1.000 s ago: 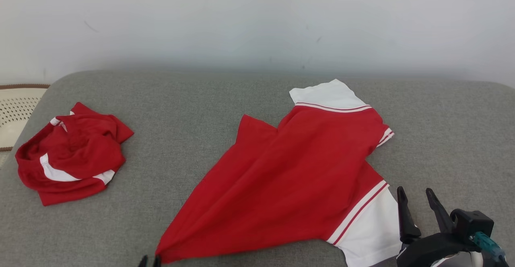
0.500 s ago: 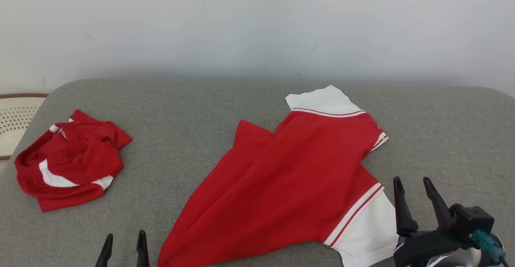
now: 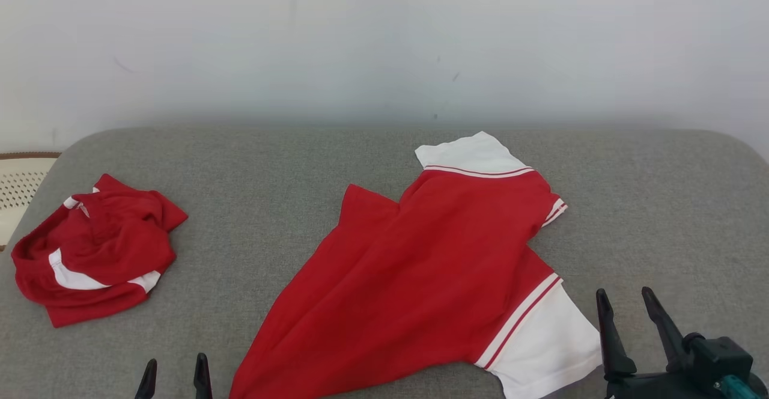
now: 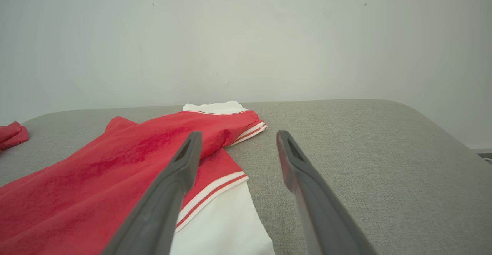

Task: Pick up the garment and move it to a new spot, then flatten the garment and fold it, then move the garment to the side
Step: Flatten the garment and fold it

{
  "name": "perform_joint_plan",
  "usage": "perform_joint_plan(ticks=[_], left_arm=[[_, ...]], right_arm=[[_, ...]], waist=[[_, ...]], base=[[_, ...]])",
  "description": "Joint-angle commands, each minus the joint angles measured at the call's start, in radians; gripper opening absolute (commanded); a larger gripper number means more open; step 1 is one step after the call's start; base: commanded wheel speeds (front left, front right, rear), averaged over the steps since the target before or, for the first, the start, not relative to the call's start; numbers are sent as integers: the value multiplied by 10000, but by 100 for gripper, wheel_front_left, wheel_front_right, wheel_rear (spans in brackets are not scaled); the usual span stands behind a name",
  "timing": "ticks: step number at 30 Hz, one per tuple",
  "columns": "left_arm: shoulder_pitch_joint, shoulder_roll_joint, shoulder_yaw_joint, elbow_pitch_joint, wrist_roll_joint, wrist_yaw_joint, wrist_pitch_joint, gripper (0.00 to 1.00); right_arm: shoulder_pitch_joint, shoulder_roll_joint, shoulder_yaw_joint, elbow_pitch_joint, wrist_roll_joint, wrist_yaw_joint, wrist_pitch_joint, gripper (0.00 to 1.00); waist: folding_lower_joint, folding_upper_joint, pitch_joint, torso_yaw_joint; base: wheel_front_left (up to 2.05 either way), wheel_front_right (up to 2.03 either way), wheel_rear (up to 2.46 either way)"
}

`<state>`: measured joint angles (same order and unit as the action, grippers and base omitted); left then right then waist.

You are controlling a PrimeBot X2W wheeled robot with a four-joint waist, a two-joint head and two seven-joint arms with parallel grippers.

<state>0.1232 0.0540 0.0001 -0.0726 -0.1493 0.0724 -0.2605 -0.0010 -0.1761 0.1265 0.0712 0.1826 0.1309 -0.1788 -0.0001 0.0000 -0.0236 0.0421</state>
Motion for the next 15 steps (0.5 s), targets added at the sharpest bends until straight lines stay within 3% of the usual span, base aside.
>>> perform_joint_plan(ticks=[1, 15], left_arm=[[168, -7, 61, -123, -38, 12, -41, 100], [241, -22, 19, -115, -360, -197, -41, 100]], right_arm=[[198, 119, 63, -196, 5, -3, 39, 100], [569, 512, 202, -672, 10, -3, 413, 100]], waist=[[1, 0, -14, -18], [1, 0, -179, 11]], base=[[0, 0, 0], [0, 0, 0]])
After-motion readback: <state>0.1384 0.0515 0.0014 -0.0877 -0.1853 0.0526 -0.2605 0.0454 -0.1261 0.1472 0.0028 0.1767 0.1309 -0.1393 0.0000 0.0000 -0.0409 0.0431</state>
